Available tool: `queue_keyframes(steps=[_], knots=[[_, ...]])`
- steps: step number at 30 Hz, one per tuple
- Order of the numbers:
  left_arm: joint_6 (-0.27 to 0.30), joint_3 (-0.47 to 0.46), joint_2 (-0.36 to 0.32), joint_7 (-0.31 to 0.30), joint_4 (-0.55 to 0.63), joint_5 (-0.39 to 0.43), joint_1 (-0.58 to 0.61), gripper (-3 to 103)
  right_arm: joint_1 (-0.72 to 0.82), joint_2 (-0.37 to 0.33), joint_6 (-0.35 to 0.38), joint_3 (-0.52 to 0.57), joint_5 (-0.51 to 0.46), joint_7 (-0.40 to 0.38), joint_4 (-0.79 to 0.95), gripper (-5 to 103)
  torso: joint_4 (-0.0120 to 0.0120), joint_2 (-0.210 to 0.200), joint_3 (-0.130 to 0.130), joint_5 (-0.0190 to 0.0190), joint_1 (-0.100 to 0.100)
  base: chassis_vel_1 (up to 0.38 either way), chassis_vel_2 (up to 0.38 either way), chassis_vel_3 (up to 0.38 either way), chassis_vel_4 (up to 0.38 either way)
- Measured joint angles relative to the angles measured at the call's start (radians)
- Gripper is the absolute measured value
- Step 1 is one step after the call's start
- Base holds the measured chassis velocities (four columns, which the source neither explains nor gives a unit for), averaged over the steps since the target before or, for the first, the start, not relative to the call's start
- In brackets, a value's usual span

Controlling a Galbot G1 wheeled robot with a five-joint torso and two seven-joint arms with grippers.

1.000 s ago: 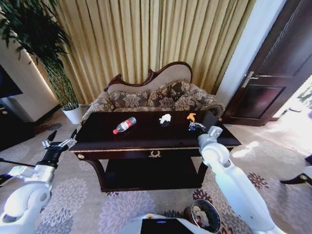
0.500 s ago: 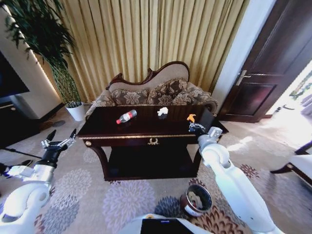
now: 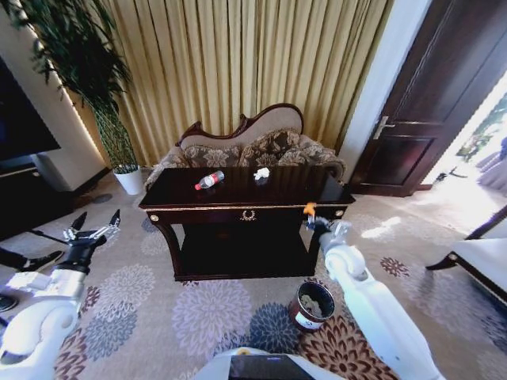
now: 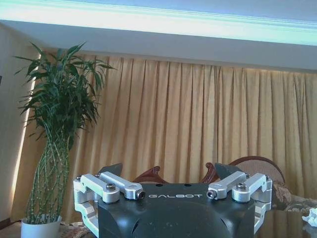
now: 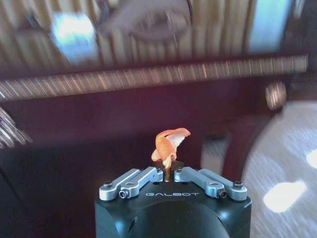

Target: Move to the front of the table and place the trash on the table into the trash bin.

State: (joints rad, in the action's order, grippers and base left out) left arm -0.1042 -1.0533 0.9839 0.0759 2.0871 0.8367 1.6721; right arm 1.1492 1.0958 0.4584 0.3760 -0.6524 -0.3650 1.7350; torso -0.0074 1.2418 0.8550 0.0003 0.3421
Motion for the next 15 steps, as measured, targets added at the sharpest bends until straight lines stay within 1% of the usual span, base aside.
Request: queue_keyframes(steps=[2,3,4,7,8,10,11,13,15], knots=[[-0.001,-0.003,-0.002,0.003,-0.003,0.002,0.003,100,0.009,0.016,0.0,0.0,0.045,0.014,-0.087,5,0.0003,0.0,0.0,-0.0001,0.0,-0.048,0.057,0.033,-0.022],[-0.001,-0.003,-0.002,0.003,-0.003,0.002,0.003,100,0.009,0.016,0.0,0.0,0.045,0.014,-0.087,5,0.0003,0.0,0.0,-0.0001,0.0,-0.026,0.057,0.017,-0.01],[-0.003,-0.007,-0.005,0.008,-0.005,0.005,0.004,100,0.012,0.021,-0.005,0.003,0.066,0.023,-0.13,5,0.0006,0.0,0.0,0.0,-0.001,0.0,0.0,0.0,0.0],[-0.004,-0.022,-0.014,0.016,-0.007,0.024,0.008,100,0.021,0.021,-0.022,0.029,0.112,0.042,-0.254,5,0.0006,0.001,-0.001,-0.0001,-0.002,0.0,0.0,0.0,0.0],[-0.004,-0.022,-0.014,0.016,-0.007,0.024,0.008,100,0.021,0.021,-0.022,0.029,0.112,0.042,-0.254,5,0.0006,0.001,-0.001,-0.0001,-0.002,0.0,0.0,0.0,0.0],[-0.007,-0.025,-0.017,0.019,-0.013,0.03,0.007,100,0.024,0.019,-0.029,0.045,0.162,0.057,-0.331,5,0.0004,0.001,-0.001,-0.0001,-0.002,0.0,0.0,0.0,0.0],[-0.007,-0.025,-0.017,0.019,-0.013,0.03,0.007,100,0.024,0.019,-0.029,0.045,0.162,0.057,-0.331,5,0.0004,0.001,-0.001,-0.0001,-0.002,0.0,0.0,0.0,0.0],[-0.009,-0.025,-0.018,0.022,-0.018,0.034,0.006,100,0.024,0.021,-0.049,0.056,0.212,0.063,-0.407,5,0.0003,0.001,-0.001,-0.0001,-0.002,0.0,0.0,0.0,0.0],[-0.01,-0.025,-0.017,0.027,-0.02,0.036,0.004,100,0.024,0.023,-0.061,0.059,0.226,0.064,-0.441,5,0.0003,0.001,-0.001,0.0001,-0.002,0.0,0.0,0.0,0.0]])
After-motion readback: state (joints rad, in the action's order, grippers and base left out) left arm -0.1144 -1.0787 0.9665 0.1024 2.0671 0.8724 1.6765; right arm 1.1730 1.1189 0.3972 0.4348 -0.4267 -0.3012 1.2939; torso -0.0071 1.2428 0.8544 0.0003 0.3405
